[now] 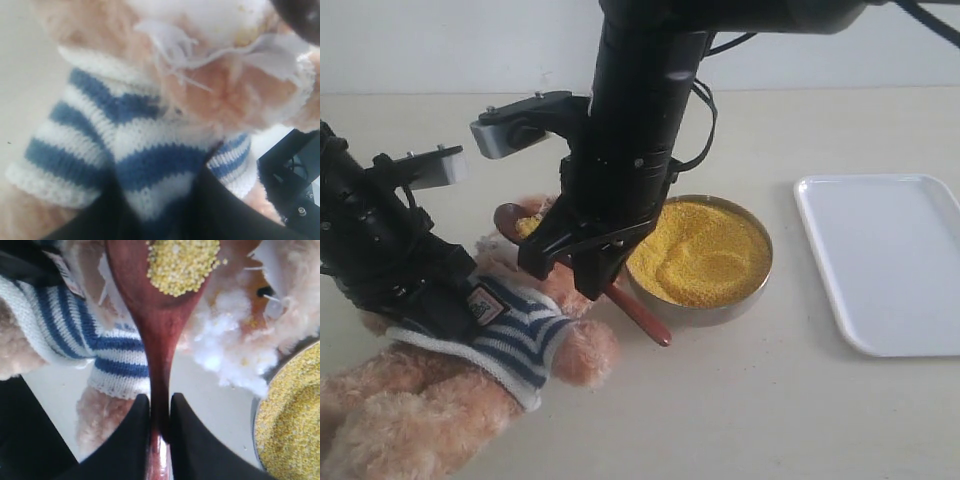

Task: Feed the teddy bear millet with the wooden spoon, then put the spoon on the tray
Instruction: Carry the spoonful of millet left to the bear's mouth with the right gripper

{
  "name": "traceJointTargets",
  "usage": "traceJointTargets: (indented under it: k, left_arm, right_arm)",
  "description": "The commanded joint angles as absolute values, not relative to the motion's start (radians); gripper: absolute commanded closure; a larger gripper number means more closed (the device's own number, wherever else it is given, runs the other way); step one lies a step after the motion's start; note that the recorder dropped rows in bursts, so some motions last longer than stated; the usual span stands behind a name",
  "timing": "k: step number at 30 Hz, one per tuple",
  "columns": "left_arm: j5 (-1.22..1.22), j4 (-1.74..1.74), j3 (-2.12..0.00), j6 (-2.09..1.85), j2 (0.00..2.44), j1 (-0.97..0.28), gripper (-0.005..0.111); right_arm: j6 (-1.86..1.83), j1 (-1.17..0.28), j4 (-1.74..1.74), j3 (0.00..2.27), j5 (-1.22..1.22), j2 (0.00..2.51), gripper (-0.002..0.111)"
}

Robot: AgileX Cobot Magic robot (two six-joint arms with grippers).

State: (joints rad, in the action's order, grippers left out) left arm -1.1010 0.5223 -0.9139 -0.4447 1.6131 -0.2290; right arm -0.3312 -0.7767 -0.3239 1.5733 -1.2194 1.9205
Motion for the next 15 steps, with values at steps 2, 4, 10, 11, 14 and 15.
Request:
traceJointTargets:
  k: [2, 4, 10, 11, 14, 15]
  left_arm:
    - [-1.095, 0.526, -0.918, -0.438, 1.611, -0.233, 0.103]
    - [-1.095, 0.526, -0.918, -0.438, 1.611, -0.233, 0.103]
    - [-1.095, 0.526, -0.918, -0.438, 1.611, -0.233, 0.103]
    - [-1.095, 0.526, -0.918, -0.438, 1.611, -0.233, 0.103]
    - [-1.095, 0.526, -0.918, -0.438, 1.611, -0.233, 0.103]
    - [-1.095, 0.526, -0.918, -0.438, 1.611, -0.233, 0.103]
  right_arm:
    - [-0.373, -0.744, -0.413, 1.579, -1.221, 1.916, 0.109]
    - [-0.373, -0.737, -0.422, 1.579, -1.221, 1.916, 0.109]
    - [-0.376, -0.729, -0.447, 1.579, -1.221, 1.928, 0.109]
    - [-0.376, -0.729, -0.449, 1.579, -1.221, 1.93, 0.109]
    - [-0.376, -0.729, -0.462, 1.579, -1.221, 1.942, 0.109]
    - [-0.376, -0.729, -0.464, 1.579, -1.221, 1.945, 0.109]
